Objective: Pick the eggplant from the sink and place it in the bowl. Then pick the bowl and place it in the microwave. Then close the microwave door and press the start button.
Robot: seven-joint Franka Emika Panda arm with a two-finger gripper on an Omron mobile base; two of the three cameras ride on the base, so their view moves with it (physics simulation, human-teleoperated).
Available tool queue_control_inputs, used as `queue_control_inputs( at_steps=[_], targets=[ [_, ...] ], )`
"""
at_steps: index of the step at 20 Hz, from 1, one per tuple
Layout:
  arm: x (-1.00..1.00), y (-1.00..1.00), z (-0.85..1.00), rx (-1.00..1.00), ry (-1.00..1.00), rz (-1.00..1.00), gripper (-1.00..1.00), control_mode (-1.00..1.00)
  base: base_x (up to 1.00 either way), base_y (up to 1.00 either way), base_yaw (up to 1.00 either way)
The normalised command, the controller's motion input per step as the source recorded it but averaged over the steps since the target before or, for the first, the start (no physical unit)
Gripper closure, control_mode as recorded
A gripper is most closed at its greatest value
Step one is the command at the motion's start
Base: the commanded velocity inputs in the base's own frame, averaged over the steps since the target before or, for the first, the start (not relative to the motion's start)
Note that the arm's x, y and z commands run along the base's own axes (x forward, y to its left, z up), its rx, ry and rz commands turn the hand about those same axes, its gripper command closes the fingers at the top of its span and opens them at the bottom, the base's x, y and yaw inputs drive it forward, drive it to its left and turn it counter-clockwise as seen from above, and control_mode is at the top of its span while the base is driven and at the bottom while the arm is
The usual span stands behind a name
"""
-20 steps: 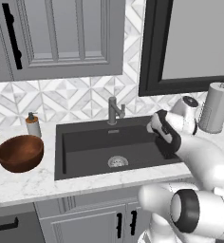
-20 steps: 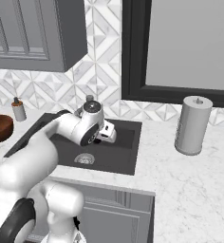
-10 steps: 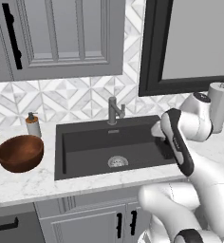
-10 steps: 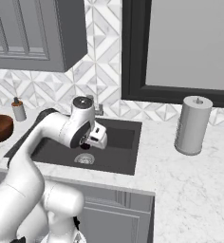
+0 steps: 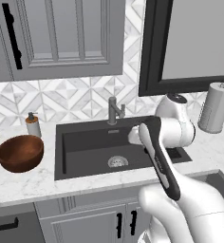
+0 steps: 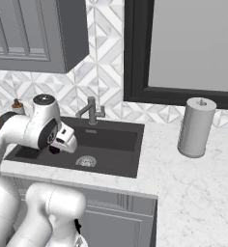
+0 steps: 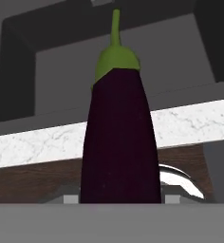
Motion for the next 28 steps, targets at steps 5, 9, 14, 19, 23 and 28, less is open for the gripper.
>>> queue_control_inputs(
  at_steps=[5,9,14,19,23,28],
  targets=[
    [0.00,1.00,0.16,-0.03,0.05,0.00,1.00,-1.00,0.00,0.00,0.00],
    [0.05,1.00,0.25,-0.05,0.00,0.02,1.00,-1.00,0.00,0.00,0.00],
    [0.08,1.00,0.44,-0.05,0.02,0.04,1.00,-1.00,0.00,0.00,0.00],
    [0.12,0.87,0.62,-0.08,0.01,0.01,1.00,-1.00,0.00,0.00,0.00],
    [0.11,0.70,0.26,-0.11,0.00,0.00,1.00,-1.00,0.00,0.00,0.00],
    [0.00,0.35,-0.27,-0.11,0.00,0.03,1.00,-1.00,0.00,0.00,0.00]
  ],
)
